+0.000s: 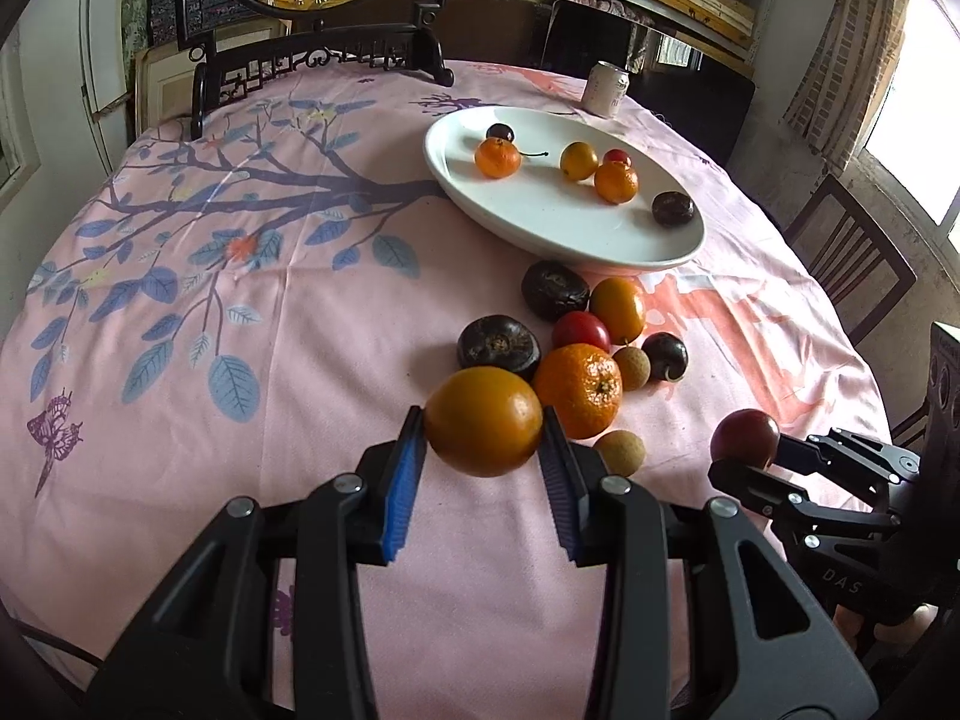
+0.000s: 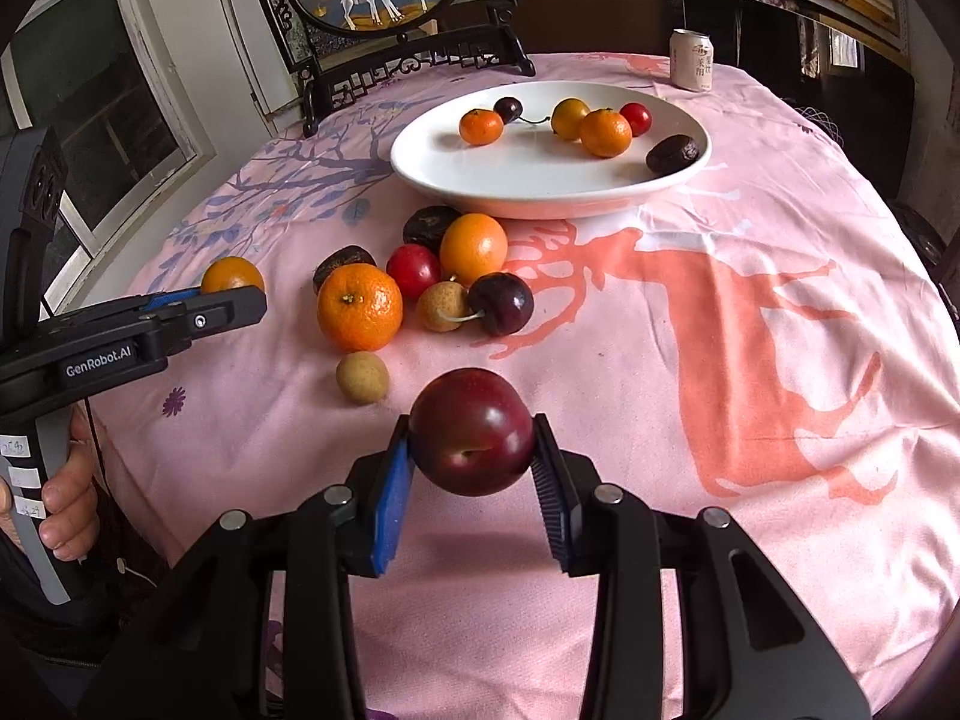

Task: Organize fruits
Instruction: 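Set the plum on the white plate with the right tool while the left tool releases the orange there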

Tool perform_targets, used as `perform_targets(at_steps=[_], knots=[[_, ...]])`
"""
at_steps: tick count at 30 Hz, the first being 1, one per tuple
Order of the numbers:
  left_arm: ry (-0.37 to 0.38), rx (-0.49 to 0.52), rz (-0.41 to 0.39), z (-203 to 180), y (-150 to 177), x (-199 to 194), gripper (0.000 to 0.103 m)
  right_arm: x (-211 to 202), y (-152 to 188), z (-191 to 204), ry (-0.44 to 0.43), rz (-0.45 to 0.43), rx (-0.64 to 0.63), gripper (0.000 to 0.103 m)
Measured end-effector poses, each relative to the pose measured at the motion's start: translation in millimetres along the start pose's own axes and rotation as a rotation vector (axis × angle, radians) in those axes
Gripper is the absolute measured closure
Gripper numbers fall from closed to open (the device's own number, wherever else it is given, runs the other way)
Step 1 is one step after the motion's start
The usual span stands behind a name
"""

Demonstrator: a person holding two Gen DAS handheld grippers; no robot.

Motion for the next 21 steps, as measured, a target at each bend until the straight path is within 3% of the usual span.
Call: perform_targets(at_steps=[4,9,16,21], knots=[[-0.005,0.048,-0.011,-8.3,-30.7,-3.6,0.065,-11.8,-18.8,-5.9,0.015,-0.027,-0.016,0.064],[-0.036,0.059,0.005,-16.6,-104.6,17.3,0.065,-16.3,-71.3,-19.4,0.074,-0.074,-0.056,0.064],[-0.119,0.065,0.061,-47.0,-200.4,85.7,0.065,19.7,-160.7,-69.9,0.174,-0.091,-0.061,0.064],[-0.107,0.017,0.132,-51.0,-229.6,142.4,0.065,64.0,-193.7,-108.7,0.197,-0.041,-0.042,0.065]])
Point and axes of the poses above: each gripper's, at about its wrist camera, not at the fingertips, and x roughly the way its jaws point, z to its left, y to its underside, the point moved 3 cm from there along x, roughly the way its jaws point, and after that the axes turned 5 degrees about -y, right-handed, at the moved point
